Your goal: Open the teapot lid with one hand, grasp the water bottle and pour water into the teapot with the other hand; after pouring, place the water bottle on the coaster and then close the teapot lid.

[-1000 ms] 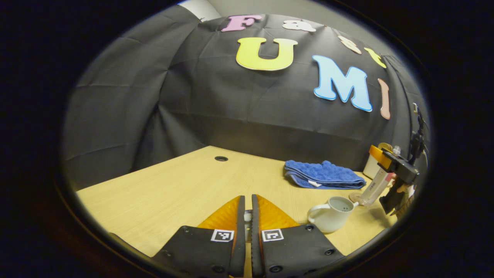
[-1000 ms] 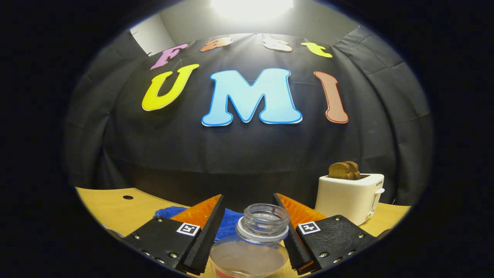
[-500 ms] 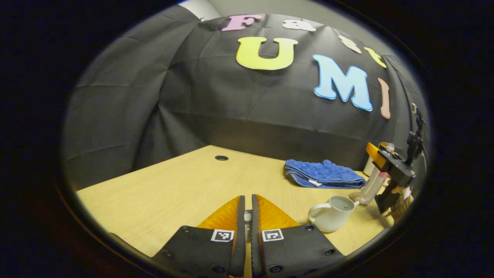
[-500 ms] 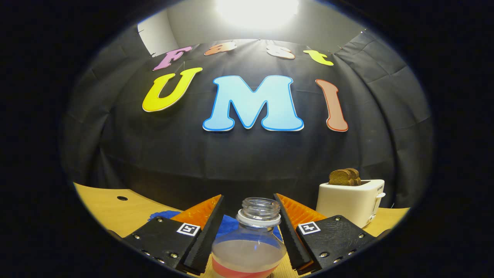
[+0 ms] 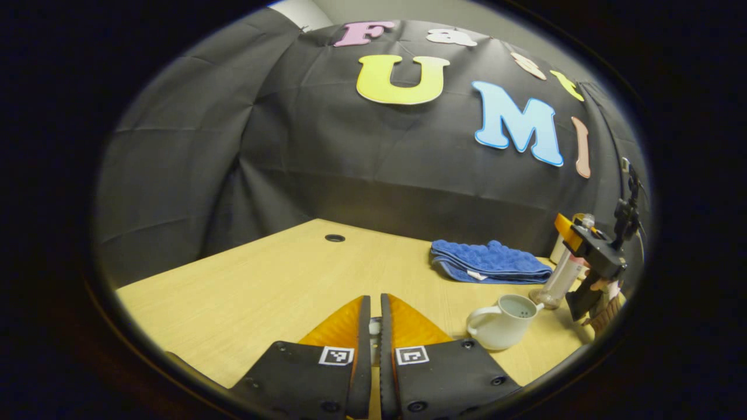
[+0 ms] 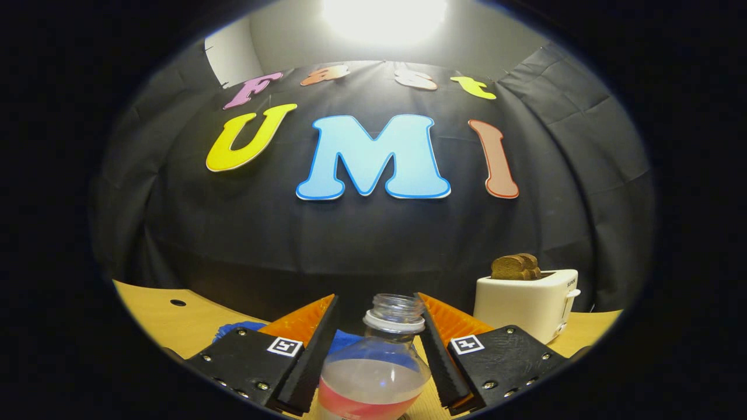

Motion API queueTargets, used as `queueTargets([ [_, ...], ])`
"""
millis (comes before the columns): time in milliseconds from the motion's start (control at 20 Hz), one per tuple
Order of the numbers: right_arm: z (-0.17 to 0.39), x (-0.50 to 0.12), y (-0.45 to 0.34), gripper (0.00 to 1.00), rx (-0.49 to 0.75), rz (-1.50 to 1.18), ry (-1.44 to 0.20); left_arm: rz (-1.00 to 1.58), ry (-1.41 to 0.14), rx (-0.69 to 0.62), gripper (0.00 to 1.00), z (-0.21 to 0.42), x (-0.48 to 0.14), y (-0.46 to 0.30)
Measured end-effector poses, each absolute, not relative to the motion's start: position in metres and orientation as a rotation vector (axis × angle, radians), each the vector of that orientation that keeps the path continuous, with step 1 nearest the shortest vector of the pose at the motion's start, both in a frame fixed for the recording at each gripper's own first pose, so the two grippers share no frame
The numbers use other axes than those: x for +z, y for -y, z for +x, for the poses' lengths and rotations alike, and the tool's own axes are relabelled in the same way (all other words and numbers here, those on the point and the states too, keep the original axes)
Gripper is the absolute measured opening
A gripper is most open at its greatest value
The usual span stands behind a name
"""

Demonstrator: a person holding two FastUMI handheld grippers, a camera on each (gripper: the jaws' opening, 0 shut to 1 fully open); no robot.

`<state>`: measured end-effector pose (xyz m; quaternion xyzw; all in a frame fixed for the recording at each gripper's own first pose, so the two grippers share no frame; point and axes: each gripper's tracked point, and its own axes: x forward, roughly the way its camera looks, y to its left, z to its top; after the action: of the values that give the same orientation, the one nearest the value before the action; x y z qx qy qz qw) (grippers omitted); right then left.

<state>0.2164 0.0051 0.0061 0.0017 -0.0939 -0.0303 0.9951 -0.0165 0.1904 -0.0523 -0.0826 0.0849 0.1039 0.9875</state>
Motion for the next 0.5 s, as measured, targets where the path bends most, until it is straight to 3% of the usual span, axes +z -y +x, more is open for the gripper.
queueTargets([
  [500,0.2153,0.0176,-0.0101,0.77,-0.076,-0.066,0.230,-0.169,-0.172,0.205,0.14,-0.0166,-0.0522,-0.1886],
])
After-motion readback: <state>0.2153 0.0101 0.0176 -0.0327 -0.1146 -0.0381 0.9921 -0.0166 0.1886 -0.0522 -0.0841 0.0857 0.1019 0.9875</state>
